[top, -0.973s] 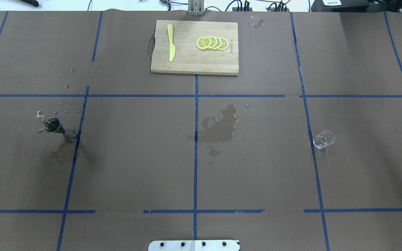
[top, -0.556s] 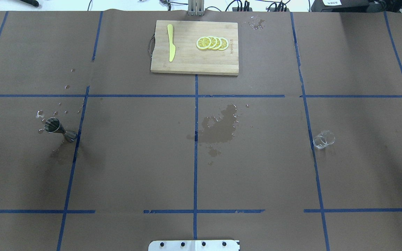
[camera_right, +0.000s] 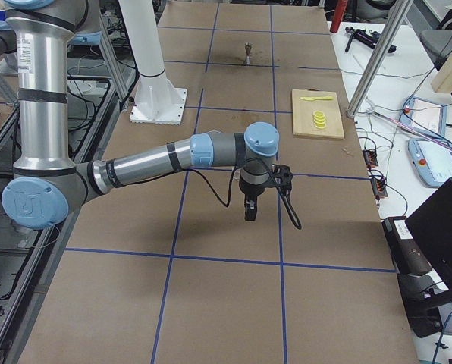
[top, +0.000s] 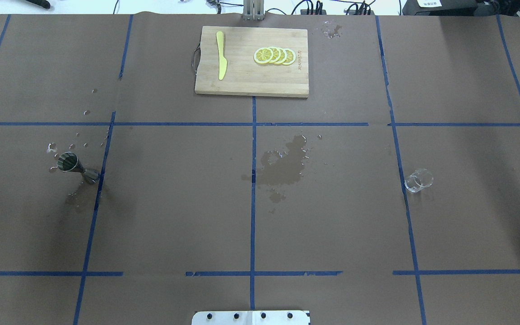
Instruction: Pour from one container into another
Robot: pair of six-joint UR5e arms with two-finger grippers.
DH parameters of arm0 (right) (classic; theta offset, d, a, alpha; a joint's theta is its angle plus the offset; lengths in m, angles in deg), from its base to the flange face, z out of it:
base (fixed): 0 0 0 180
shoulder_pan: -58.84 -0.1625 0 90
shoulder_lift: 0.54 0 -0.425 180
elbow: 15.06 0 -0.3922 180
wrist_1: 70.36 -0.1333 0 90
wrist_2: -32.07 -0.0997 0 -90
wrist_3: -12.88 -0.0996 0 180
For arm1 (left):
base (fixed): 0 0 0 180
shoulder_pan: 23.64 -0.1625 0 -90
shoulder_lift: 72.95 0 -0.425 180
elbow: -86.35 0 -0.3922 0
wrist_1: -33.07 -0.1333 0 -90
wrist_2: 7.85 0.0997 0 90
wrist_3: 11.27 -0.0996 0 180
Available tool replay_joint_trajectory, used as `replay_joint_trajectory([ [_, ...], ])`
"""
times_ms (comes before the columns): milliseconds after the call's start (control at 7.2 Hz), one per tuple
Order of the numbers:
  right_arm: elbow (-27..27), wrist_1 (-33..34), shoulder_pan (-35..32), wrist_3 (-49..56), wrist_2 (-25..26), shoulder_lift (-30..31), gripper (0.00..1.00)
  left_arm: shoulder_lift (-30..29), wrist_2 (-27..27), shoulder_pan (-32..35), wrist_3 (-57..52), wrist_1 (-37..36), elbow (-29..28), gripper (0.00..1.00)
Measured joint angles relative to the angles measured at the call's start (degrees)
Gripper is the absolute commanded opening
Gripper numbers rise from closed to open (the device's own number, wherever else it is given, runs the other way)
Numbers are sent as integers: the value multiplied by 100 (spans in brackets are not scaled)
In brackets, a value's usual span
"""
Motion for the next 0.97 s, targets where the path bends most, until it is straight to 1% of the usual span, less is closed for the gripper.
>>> replay_joint_trajectory([
  [278, -542, -920, -157, -30, -33, 95, 100, 11, 3, 0, -8, 3, 0, 100],
  [417, -671, -1156, -188, -48, -33, 106, 100, 30, 1, 0, -12, 5, 0, 100],
  [973, -961, -1482, -350, -73, -31, 112, 100, 86, -5, 6, -10, 8, 10, 100],
])
